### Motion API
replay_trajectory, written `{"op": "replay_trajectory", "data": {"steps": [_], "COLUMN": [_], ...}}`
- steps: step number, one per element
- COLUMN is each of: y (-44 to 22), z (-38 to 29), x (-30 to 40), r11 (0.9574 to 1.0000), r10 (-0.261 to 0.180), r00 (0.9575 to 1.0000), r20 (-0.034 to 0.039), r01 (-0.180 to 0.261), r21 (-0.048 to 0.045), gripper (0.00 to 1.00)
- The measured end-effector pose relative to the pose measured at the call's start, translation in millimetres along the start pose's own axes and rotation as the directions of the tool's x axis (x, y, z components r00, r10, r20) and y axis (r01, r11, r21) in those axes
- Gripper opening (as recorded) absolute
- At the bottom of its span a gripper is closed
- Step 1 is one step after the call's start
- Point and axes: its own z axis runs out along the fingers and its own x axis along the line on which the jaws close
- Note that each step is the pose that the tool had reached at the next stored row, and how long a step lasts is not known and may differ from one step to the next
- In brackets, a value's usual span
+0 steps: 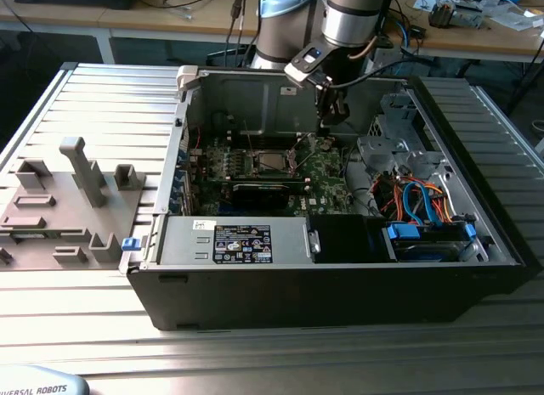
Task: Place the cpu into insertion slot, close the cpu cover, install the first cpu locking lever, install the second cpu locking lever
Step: 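Close the cpu cover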
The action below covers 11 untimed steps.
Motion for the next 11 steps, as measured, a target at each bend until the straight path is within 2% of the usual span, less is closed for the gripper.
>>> {"op": "replay_trajectory", "data": {"steps": [1,5,8,11], "y": [2.2,2.9,1.0,-4.8], "z": [4.2,14.5,16.0,16.3], "x": [1.8,4.0,4.3,4.8], "r11": [1.0,0.9998,0.9998,0.9998], "r10": [-0.003,-0.018,-0.021,-0.021], "r00": [1.0,0.9998,0.9998,0.9998], "r20": [0.0001,0.0005,0.0008,0.0006], "r01": [0.003,0.018,0.021,0.021], "r21": [0.0007,0.0004,0.0004,0.0003], "gripper": [0.11,0.11,0.11,0.11]}}
